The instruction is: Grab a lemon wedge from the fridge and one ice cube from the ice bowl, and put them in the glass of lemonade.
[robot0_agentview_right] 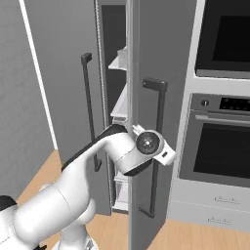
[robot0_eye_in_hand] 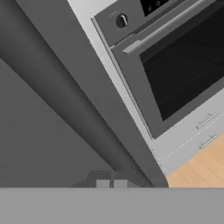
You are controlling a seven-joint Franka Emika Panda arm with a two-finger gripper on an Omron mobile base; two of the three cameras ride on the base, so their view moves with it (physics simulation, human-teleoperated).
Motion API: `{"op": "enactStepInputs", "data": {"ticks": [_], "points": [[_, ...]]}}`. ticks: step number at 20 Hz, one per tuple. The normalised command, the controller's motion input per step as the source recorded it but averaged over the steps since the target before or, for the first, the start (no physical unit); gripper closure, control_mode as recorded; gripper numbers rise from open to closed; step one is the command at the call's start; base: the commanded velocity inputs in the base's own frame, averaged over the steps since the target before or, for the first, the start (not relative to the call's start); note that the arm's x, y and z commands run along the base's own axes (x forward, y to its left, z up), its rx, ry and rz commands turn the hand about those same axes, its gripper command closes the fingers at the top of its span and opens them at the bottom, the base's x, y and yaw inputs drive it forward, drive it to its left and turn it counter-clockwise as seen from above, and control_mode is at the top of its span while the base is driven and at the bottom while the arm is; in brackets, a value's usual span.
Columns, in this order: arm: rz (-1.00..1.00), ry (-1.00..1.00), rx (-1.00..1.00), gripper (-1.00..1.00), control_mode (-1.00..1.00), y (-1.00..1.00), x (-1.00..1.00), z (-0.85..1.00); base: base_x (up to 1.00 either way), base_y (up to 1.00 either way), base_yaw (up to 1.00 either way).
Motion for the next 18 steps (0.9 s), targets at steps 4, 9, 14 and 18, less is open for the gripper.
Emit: {"op": "enactStepInputs", "data": {"ticks": [4, 9, 14, 18], "points": [[-0.11, 0.02, 0.05, 1.0, -1.0, -0.88, -0.43, 0.01, 0.0, 0.0, 0.0], [-0.01, -0.03, 0.0, 1.0, -1.0, 0.11, -0.94, 0.73, 0.0, 0.0, 0.0], [0.0, 0.01, -0.12, 1.0, -1.0, 0.9, -0.73, 1.0, 0.0, 0.0, 0.0], [0.0, 0.17, -0.28, 1.0, -1.0, 1.0, -0.09, 0.81, 0.0, 0.0, 0.0]]}}
